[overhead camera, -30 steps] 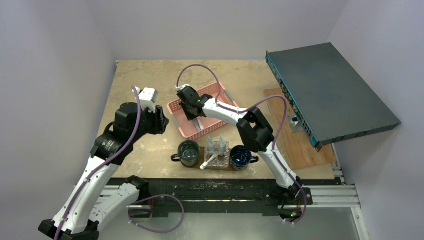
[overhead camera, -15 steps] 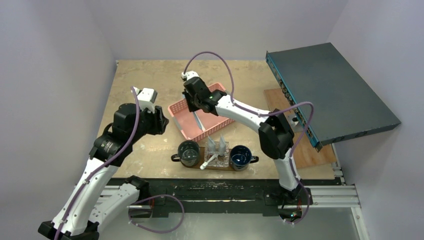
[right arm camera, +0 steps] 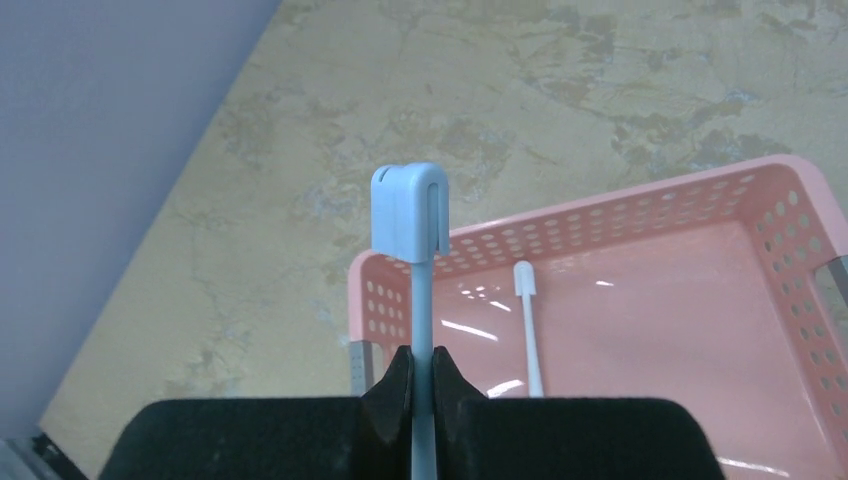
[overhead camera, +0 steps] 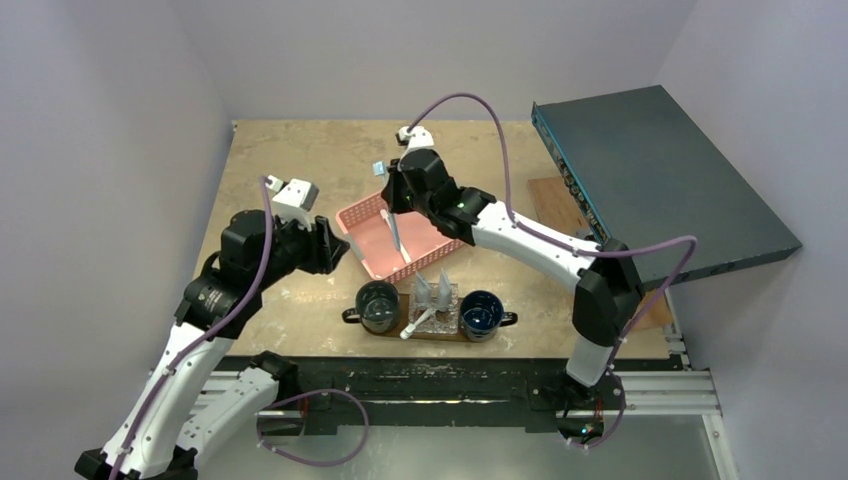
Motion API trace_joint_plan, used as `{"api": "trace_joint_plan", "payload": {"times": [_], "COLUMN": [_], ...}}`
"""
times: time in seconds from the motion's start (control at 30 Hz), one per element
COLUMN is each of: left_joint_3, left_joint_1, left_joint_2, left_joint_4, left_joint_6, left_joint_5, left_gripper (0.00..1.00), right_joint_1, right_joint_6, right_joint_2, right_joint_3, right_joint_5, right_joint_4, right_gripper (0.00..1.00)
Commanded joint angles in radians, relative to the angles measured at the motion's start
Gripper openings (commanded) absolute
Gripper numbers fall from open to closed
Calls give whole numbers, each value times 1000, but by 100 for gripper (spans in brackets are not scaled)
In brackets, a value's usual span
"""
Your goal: Prepare toiletry sets of a toothbrush and toothpaste on the tray
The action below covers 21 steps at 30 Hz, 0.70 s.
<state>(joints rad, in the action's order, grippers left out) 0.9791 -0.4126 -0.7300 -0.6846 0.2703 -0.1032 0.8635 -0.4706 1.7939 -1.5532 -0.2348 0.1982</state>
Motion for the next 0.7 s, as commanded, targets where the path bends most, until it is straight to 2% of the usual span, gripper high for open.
{"api": "trace_joint_plan", "payload": {"times": [0.0,0.2,0.67], "left_joint_3": [-8,5,-61], "left_joint_1": [5,6,6], "left_joint_2": [0,-12,-30], "left_joint_4": [84,111,331], "left_joint_6": [17,53,301], "left_joint_5": [-159,-283,-553], "left_gripper": [47,50,63], "right_joint_1": [0,0,2], "right_joint_6": [-107,-173,-374], "right_joint_2": [-119,-230,-410], "right_joint_3": [74,154,316], "right_joint_5": [45,127,321], "right_joint_4": [-125,-185,-383], "right_gripper": [0,0,0]}}
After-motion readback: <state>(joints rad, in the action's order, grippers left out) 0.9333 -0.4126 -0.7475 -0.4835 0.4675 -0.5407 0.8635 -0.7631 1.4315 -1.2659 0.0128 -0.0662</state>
